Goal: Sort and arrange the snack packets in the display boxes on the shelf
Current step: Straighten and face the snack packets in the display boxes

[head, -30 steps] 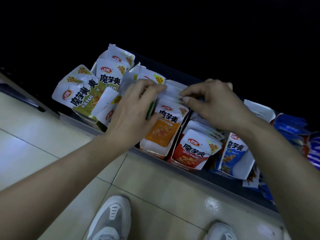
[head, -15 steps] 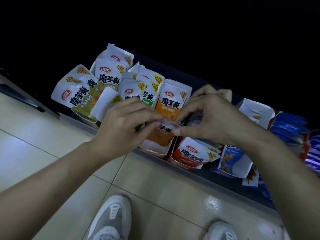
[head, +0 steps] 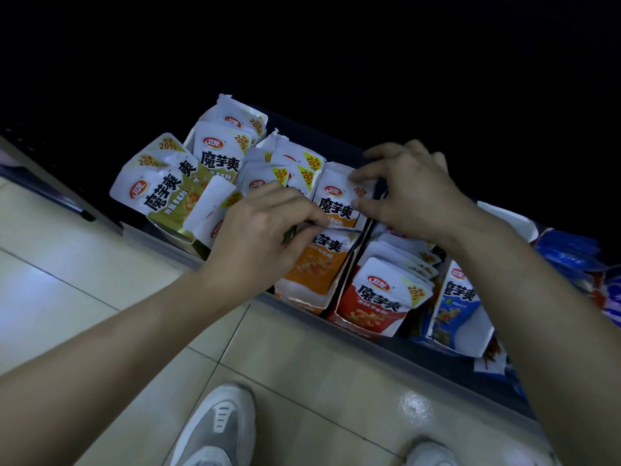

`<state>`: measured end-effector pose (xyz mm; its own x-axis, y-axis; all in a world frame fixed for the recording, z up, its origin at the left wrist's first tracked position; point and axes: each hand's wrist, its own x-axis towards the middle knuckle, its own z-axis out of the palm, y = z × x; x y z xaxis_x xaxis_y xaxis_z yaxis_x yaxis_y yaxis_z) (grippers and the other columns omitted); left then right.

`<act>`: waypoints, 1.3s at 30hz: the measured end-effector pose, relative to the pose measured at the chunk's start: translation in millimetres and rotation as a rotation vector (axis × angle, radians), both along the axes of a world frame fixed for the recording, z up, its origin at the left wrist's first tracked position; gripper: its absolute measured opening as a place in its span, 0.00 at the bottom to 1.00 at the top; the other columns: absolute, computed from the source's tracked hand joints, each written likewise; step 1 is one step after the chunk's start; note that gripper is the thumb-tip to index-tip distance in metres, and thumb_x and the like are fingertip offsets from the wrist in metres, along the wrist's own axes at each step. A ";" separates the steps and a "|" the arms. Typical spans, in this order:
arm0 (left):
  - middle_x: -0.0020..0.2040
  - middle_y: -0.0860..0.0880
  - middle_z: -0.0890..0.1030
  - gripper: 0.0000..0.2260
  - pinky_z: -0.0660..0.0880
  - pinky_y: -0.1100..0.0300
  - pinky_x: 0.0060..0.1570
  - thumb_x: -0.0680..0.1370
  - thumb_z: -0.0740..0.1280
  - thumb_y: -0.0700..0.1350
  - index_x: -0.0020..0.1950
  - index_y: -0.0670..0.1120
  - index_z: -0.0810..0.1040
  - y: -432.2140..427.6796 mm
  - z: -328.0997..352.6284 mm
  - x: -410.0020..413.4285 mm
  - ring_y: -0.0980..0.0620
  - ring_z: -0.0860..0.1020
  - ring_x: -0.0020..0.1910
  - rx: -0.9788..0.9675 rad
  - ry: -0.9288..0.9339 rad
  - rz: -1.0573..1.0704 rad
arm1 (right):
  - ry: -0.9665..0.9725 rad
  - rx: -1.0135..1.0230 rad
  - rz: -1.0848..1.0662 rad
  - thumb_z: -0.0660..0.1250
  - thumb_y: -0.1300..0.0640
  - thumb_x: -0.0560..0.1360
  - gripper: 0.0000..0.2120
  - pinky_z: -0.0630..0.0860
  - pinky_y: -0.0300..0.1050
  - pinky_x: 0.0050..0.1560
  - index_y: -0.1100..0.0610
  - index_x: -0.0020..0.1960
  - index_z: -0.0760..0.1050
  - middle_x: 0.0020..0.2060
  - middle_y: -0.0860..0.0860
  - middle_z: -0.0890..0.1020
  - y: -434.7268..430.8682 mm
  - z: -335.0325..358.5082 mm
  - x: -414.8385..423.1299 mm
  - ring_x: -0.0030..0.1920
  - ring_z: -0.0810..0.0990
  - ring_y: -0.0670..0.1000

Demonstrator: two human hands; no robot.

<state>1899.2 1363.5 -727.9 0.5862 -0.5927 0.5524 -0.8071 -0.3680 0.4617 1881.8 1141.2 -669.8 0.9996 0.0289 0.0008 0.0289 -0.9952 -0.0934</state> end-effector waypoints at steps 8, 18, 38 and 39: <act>0.43 0.49 0.83 0.01 0.74 0.48 0.43 0.77 0.73 0.39 0.48 0.43 0.84 -0.8 -4.3 -3.5 0.45 0.79 0.44 -0.042 0.041 0.009 | 0.047 0.081 -0.103 0.69 0.45 0.76 0.20 0.59 0.47 0.54 0.41 0.67 0.74 0.63 0.49 0.78 0.2 -15.2 9.1 0.65 0.71 0.56; 0.38 0.54 0.82 0.02 0.70 0.50 0.43 0.73 0.76 0.45 0.43 0.50 0.84 -36.5 0.8 38.5 0.49 0.72 0.44 0.058 -0.190 0.184 | 0.053 0.397 -0.062 0.69 0.43 0.74 0.14 0.79 0.53 0.55 0.47 0.57 0.80 0.51 0.45 0.82 -3.2 -0.9 1.8 0.51 0.80 0.46; 0.53 0.55 0.84 0.07 0.66 0.52 0.51 0.77 0.72 0.51 0.52 0.50 0.86 14.5 -21.0 -38.1 0.43 0.75 0.57 0.267 -0.132 0.115 | -0.083 0.271 -0.100 0.77 0.49 0.70 0.27 0.75 0.46 0.46 0.49 0.66 0.73 0.57 0.49 0.81 0.6 -8.9 -4.6 0.53 0.79 0.51; 0.56 0.56 0.84 0.09 0.66 0.51 0.54 0.79 0.70 0.52 0.54 0.51 0.86 18.2 -23.5 -43.5 0.43 0.74 0.60 0.326 -0.138 0.103 | -0.079 0.273 -0.097 0.77 0.49 0.70 0.27 0.75 0.45 0.46 0.49 0.66 0.74 0.57 0.49 0.81 0.0 -9.1 -4.8 0.53 0.79 0.50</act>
